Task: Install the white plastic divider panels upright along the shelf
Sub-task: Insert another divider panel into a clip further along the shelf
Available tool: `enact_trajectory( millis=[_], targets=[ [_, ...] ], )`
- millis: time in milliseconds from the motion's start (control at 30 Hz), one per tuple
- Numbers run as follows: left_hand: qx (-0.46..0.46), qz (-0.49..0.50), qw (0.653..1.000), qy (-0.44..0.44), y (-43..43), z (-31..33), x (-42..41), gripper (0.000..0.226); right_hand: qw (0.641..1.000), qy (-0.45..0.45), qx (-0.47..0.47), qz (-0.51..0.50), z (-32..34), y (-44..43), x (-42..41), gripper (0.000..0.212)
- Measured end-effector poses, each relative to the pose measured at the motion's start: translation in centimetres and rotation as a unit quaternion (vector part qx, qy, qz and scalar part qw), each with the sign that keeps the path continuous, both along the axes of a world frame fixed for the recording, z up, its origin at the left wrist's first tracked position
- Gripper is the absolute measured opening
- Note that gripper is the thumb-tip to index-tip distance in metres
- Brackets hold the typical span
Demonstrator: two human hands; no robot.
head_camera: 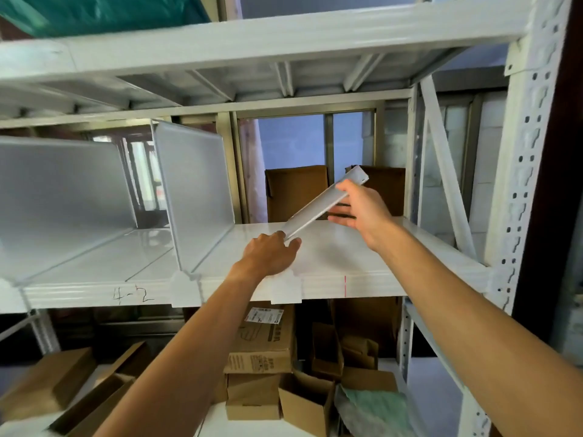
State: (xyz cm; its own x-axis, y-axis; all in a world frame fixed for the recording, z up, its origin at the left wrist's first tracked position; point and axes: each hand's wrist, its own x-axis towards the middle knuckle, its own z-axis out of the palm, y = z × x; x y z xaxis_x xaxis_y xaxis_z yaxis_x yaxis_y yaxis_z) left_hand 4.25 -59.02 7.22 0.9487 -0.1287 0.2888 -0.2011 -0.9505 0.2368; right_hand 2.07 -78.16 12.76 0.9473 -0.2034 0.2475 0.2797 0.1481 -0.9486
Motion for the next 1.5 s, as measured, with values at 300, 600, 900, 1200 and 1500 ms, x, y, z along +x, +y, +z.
enact_trajectory(
  millis=[300,600,900,1200,1500],
  targets=[
    [-0.021,-0.102,0.994,-0.020,2.7,0.9,-1.9,0.045,0.980,0.094,-0.173,0.012,2.0,7.2,-0.5,0.036],
    [-0.127,-0.140,0.981,0.048,5.5,3.8,-2.7,0.053,0.960,0.073,-0.269,-0.027,6.2,11.3,-1.3,0.040],
    [-0.125,-0.119,0.981,-0.094,4.6,5.7,-1.5,0.060,0.916,-0.013,-0.387,-0.103,9.5,12.1,-2.2,0.013],
    [-0.156,-0.121,0.975,-0.103,3.8,5.2,-0.9,0.073,0.908,-0.008,-0.398,-0.127,9.2,12.1,-2.0,0.011],
    [-0.196,-0.141,0.967,-0.081,3.6,5.7,-0.6,0.071,0.902,-0.013,-0.411,-0.129,9.8,12.1,-1.2,0.021]
  ],
)
